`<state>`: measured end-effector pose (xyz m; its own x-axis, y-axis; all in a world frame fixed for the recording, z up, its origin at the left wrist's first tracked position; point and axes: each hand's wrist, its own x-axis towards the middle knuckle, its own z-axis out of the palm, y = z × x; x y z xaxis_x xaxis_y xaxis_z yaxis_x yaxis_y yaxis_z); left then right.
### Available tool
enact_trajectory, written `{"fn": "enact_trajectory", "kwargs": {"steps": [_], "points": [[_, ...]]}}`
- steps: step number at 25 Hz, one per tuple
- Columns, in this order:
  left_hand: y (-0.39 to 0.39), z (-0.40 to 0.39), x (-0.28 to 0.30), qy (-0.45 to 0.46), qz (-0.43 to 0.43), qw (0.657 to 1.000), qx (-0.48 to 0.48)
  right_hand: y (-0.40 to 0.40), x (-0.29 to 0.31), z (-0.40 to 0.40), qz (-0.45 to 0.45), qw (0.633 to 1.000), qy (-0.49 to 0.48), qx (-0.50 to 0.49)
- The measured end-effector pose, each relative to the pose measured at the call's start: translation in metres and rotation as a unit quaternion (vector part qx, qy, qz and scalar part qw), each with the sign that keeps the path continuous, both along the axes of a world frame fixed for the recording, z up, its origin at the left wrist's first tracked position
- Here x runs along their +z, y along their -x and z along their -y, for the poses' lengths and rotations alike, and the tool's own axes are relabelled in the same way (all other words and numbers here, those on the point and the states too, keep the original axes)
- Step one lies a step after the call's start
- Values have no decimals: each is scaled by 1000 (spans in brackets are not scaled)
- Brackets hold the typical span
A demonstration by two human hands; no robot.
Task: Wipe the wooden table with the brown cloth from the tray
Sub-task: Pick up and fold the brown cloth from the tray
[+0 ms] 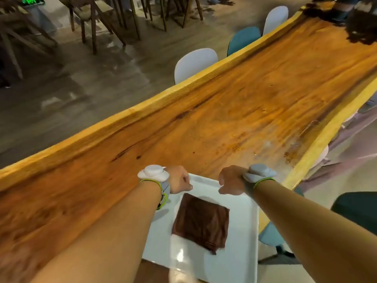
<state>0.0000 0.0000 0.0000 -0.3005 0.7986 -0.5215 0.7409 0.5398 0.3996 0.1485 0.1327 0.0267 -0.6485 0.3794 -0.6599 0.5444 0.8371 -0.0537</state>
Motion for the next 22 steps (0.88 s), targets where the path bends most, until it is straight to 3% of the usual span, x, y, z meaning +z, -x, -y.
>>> {"fn": "enact_trajectory", "kwargs": {"steps": [7, 14, 19, 22], "points": [[-37, 9, -39, 54, 65, 996, 29, -34, -48, 12, 81, 996, 20, 42], [-81, 15, -75, 19, 168, 971, 168, -53, -82, 19, 35, 997, 46, -57], [-111, 14, -94, 1, 355, 853, 382, -58, -91, 23, -14, 991, 70, -111], [-122, 9, -95, -7, 402, 789, 464, -61, -92, 31, -74, 976, 111, -170]]}}
